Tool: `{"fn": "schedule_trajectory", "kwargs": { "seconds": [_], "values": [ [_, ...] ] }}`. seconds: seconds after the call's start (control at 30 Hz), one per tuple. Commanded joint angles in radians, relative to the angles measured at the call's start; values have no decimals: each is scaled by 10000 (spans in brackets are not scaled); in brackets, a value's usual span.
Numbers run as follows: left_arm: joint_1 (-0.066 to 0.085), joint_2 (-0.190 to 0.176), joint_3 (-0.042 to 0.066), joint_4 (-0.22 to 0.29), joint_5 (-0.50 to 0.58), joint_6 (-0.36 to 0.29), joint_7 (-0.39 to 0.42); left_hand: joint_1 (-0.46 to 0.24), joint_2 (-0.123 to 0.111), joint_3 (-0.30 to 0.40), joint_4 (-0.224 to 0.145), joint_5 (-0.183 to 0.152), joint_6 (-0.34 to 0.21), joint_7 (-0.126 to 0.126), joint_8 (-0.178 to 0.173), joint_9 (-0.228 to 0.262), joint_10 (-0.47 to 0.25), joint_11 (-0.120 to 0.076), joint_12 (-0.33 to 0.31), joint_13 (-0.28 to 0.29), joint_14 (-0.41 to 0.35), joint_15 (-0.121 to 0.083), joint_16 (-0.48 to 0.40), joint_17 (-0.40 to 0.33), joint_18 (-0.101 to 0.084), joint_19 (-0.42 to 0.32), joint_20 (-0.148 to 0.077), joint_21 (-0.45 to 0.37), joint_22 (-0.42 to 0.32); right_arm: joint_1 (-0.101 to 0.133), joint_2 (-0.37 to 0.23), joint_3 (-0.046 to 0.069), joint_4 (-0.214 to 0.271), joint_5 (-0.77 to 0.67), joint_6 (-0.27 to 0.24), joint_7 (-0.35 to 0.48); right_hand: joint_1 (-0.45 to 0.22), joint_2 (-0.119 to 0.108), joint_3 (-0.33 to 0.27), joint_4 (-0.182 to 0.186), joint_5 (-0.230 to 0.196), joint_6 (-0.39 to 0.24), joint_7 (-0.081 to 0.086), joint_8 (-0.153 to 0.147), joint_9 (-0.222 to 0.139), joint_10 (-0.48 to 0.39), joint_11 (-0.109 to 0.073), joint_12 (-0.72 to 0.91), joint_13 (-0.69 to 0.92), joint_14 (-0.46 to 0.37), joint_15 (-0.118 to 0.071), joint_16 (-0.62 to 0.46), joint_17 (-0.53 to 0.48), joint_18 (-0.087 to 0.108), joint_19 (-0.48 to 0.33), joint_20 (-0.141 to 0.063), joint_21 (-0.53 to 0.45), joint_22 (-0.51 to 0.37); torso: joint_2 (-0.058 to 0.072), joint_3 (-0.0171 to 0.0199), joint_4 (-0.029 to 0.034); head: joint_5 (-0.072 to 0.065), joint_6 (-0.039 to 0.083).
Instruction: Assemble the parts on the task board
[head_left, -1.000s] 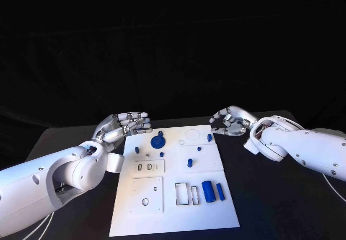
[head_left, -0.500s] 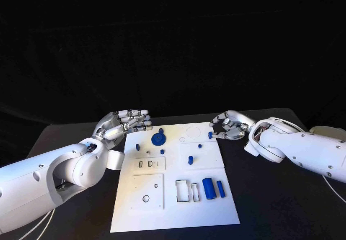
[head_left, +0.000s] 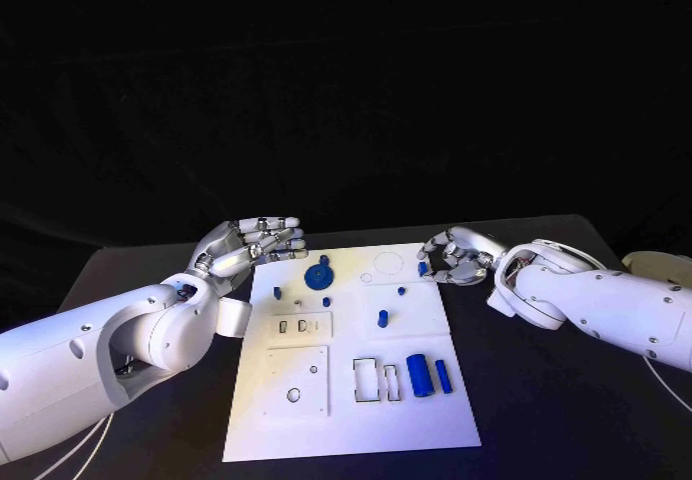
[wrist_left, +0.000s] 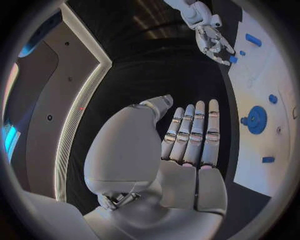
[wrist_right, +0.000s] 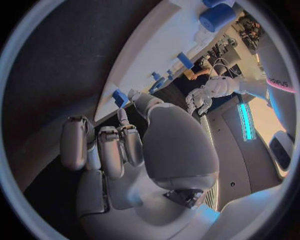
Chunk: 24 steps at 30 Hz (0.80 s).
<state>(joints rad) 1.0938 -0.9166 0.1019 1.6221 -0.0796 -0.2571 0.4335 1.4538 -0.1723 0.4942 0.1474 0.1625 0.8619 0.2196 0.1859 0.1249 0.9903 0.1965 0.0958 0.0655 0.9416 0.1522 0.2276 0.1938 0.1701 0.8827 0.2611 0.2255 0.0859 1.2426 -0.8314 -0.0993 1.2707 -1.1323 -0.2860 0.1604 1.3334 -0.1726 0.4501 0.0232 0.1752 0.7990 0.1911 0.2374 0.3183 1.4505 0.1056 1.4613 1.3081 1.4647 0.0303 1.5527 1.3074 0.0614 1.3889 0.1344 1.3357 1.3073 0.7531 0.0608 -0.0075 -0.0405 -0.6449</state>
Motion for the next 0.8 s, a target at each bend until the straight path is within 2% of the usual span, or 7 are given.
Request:
{"fn": "schedule_trajectory", "kwargs": {
  "seconds": [0.03, 0.5, 0.8],
  "values": [
    [5, 12, 8, 28, 34, 185, 103, -93, -1, 44, -1, -58, 82, 294, -39, -5, 76, -19, -54, -7, 22, 17, -41, 8, 131, 25, 2, 25, -16, -48, 49, -3, -37, -229, -123, -220, -49, 93, 38, 10, -59, 105, 18, -18, 2, -15, 6, 17, 1296, 879, 9, -54, 1904, 73, -10, 4, 29, 215, -3, -8, 13, -6, -7],
    [5, 7, 8, 20, 34, 198, 85, -93, -1, 44, -1, -58, 82, 294, -39, -5, 76, -19, -54, -7, 22, 17, -41, 8, 131, 25, 2, 25, -16, -168, 199, -2, -201, -254, -221, -336, -222, 226, 139, 55, -70, 487, -58, 144, 59, 58, -56, 79, 1354, 874, -38, -62, 1886, 57, 64, -23, 89, 296, 2, -6, 10, 19, -36],
    [5, 5, 8, -5, 34, 212, 71, -92, -2, 71, -23, -59, 86, 294, -40, -5, 83, -20, -64, -7, 24, 15, -46, 16, 132, 27, 0, 26, -19, -178, 235, -1, -225, -213, -392, -343, -324, 382, 251, 65, -56, 972, -248, 455, 180, 123, -217, 130, 1407, 883, -167, -55, 1914, 42, 131, -125, 142, 375, -5, -1, 6, 44, -36]
  ]
}}
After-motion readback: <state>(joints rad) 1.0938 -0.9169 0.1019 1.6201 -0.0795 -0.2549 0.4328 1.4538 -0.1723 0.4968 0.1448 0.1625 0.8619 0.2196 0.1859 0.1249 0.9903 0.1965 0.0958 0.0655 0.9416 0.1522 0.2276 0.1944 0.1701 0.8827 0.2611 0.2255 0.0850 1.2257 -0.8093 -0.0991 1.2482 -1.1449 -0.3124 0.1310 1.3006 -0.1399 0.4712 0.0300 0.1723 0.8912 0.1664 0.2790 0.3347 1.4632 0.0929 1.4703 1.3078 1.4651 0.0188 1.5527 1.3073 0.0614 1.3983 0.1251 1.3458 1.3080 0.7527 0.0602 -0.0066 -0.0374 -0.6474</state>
